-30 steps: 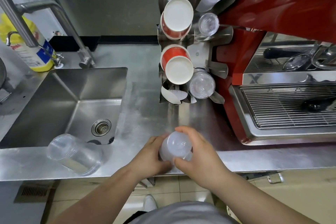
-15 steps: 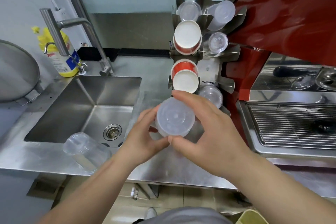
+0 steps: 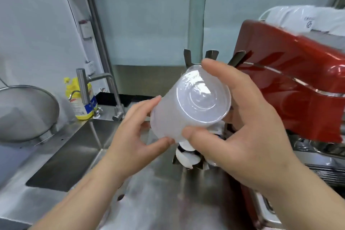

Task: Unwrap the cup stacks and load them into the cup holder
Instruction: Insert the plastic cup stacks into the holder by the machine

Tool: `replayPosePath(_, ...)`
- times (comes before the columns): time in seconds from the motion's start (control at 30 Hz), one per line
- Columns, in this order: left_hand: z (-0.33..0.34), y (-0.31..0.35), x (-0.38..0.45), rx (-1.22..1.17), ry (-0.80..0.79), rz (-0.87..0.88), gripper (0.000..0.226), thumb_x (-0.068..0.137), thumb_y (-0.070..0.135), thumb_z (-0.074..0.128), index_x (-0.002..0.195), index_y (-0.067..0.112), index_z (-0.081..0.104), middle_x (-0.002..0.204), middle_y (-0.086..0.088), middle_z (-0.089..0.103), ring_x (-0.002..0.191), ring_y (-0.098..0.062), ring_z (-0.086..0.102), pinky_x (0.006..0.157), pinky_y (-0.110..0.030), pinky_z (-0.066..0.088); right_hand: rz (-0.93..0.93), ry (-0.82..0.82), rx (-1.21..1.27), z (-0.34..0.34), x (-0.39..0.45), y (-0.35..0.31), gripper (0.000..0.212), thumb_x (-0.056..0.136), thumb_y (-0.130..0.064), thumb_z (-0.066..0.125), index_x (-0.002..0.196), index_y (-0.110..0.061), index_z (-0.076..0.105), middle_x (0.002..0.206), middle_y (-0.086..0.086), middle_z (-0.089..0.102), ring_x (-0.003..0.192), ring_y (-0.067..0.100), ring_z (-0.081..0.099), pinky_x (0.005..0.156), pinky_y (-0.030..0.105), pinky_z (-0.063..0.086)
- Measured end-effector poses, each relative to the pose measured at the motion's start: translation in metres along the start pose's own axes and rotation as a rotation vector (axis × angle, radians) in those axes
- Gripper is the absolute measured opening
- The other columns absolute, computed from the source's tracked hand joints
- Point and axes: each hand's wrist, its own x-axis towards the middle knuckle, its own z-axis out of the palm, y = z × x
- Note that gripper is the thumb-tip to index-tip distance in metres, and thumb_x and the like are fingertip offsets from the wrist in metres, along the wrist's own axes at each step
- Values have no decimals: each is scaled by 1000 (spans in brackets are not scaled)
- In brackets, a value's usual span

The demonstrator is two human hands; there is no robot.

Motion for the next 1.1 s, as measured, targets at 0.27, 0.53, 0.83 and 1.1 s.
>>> replayPosePath(0.27, 9, 42, 101, 124, -140, 166, 80, 75, 36, 80, 145, 28, 41, 140, 9, 47, 133, -10, 44, 107, -39, 43, 19, 202, -46, -31, 47, -4, 71, 65, -29, 76, 121, -55, 41, 120, -38, 48, 116, -5, 52, 86, 13, 49)
replayPosePath(0.53, 41, 60, 186, 166, -261, 293, 80, 71, 38, 80, 140, 41, 38, 135, 17, 47, 125, 2, 45, 104, -33, 45, 104, 361, -207, -54, 82, 13, 71, 67, -19, 76, 120, -53, 43, 118, -30, 53, 116, 1, 53, 93, 32, 51)
replayPosePath(0.83, 67, 64, 235, 184, -442, 358, 85, 75, 34, 78, 142, 48, 28, 138, 17, 35, 126, 1, 39, 101, -21, 36, 254, 441, -320, -64, 95, 34, 68, 71, -18, 73, 125, -45, 42, 115, -24, 56, 95, 1, 58, 83, 30, 54)
replayPosePath(1.1, 94, 25, 253, 151, -492, 352, 94, 74, 39, 77, 149, 45, 21, 149, 15, 28, 137, 0, 31, 113, -30, 34, 330, 421, -470, -51, 96, 68, 70, 73, -15, 70, 130, -40, 38, 126, -19, 45, 114, -4, 41, 92, 11, 38)
